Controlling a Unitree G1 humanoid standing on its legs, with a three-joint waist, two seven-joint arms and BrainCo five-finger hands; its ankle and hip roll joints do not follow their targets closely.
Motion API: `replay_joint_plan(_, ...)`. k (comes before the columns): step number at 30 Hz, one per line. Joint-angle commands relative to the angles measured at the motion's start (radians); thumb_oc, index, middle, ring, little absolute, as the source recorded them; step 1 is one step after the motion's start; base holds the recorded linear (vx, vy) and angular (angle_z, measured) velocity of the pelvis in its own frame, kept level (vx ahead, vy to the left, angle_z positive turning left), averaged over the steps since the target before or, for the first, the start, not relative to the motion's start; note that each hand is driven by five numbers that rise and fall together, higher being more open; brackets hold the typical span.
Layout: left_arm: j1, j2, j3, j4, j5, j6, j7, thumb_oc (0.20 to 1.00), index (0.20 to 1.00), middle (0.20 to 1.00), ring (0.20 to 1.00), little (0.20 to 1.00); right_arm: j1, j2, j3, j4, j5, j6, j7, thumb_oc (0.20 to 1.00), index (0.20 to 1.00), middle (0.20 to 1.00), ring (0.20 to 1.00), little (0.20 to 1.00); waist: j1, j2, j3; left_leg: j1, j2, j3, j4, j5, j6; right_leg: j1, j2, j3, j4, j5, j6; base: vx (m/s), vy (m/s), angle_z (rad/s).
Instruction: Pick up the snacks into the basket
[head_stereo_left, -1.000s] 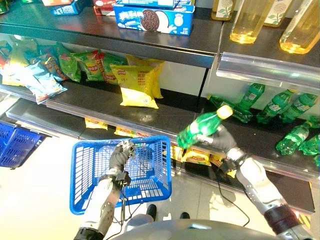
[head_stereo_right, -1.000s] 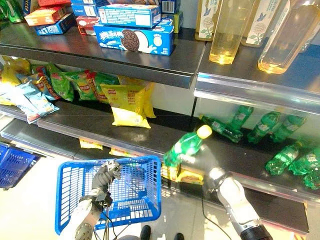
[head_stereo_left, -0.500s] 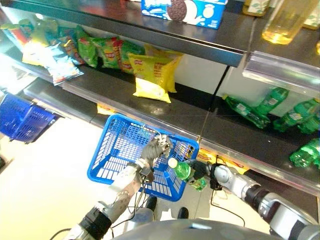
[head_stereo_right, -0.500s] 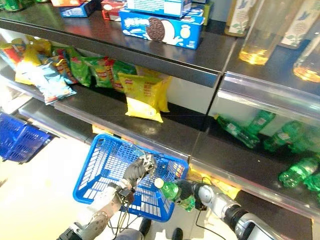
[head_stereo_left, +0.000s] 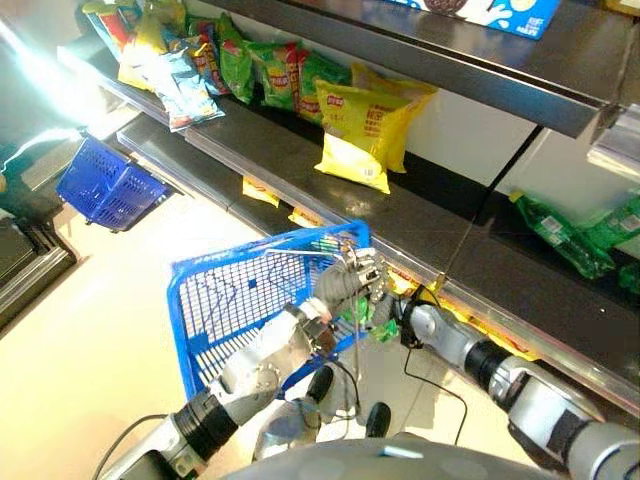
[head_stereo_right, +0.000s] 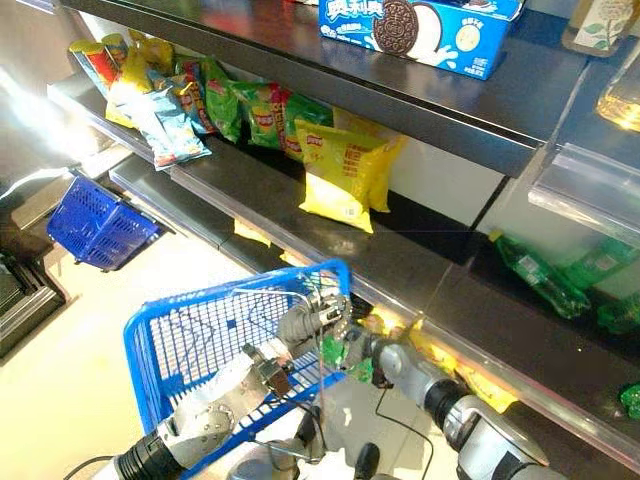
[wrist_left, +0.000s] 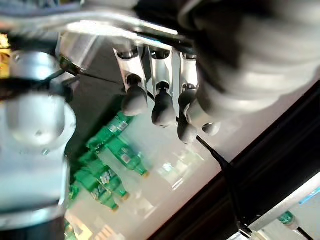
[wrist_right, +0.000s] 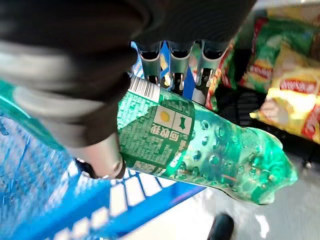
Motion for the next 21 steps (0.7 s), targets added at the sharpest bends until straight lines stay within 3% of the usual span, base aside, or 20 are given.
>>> replay_joint_plan(1,-0.155,-0.09,-0.052,-0.16,-0.028,-0.043,-0.039,0.2,0.2,0.2,0.2,0.2,-0.175,0.064,-0.078,-0.072,0.154,-0.036,-0.082,0.2,0.2,0.2,0.2,0.2,0.001,-0.025,0.061,-0.021,-0.04,0.034,0.071,-0.088,0.022,-0.08,-0.093,0.068,0.169,-0.051,0.101,-0.21,0.046,0.08)
replay_joint_plan(3,-0.197,-0.108,-0.085,-0.143,-0.03,-0.051,-0.013,0.2,0.2,0.2,0.2,0.2,-0.26,0.102,-0.107,-0.052,0.266,-0.028,-0.119,0.2,0.2,0.2,0.2,0.2,0.0,-0.008,0.133,-0.116,-0.046,0.047,0.163,-0.095,0.025,-0.191,-0.1,0.085,0.263,-0.055,0.093,-0.25,0.067,-0.03)
replay_joint_plan(6,-0.194,-0.108,-0.086,-0.136,-0.027,-0.046,0.003,0.2,0.2,0.2,0.2,0.2,-0.305,0.139,-0.142,-0.033,0.38,-0.016,-0.137,0.2,0.2,0.2,0.2,0.2,0.003,-0.009,0.158,-0.179,-0.046,0.059,0.219,-0.103,0.025,-0.263,-0.105,0.095,0.325,-0.064,0.095,-0.11,0.036,-0.1)
replay_joint_plan(8,-0.195,-0.108,-0.086,-0.136,-0.027,-0.046,0.003,0.2,0.2,0.2,0.2,0.2,-0.306,0.139,-0.142,-0.032,0.381,-0.016,-0.137,0.2,0.2,0.2,0.2,0.2,0.004,-0.01,0.156,-0.183,-0.046,0.06,0.221,-0.104,0.025,-0.267,-0.105,0.096,0.327,-0.065,0.095,-0.02,0.006,-0.01)
replay_joint_plan(10,-0.209,-0.125,-0.1,-0.12,-0.039,-0.037,0.028,0.2,0.2,0.2,0.2,0.2,-0.377,0.2,-0.183,0.061,0.525,-0.005,-0.167,0.2,0.2,0.2,0.2,0.2,0.009,-0.005,0.19,-0.233,-0.05,0.055,0.265,-0.111,0.018,-0.316,-0.11,0.096,0.377,-0.081,0.093,-0.09,0.016,-0.02)
replay_joint_plan(17,-0.219,-0.156,-0.114,-0.067,-0.079,-0.017,0.071,0.2,0.2,0.2,0.2,0.2,-0.376,0.3,-0.221,0.092,0.893,0.014,-0.171,0.2,0.2,0.2,0.2,0.2,0.014,-0.023,0.222,-0.241,-0.047,0.028,0.267,-0.109,0.01,-0.314,-0.108,0.074,0.388,-0.096,0.09,-0.01,-0.022,0.08)
replay_joint_plan(21,-0.236,-0.155,-0.134,-0.071,-0.097,-0.01,0.087,0.2,0.2,0.2,0.2,0.2,-0.402,0.337,-0.212,0.126,0.969,0.025,-0.191,0.2,0.2,0.2,0.2,0.2,0.023,-0.033,0.236,-0.235,-0.047,0.014,0.264,-0.108,0.006,-0.298,-0.109,0.06,0.382,-0.1,0.085,0.0,-0.047,0.12)
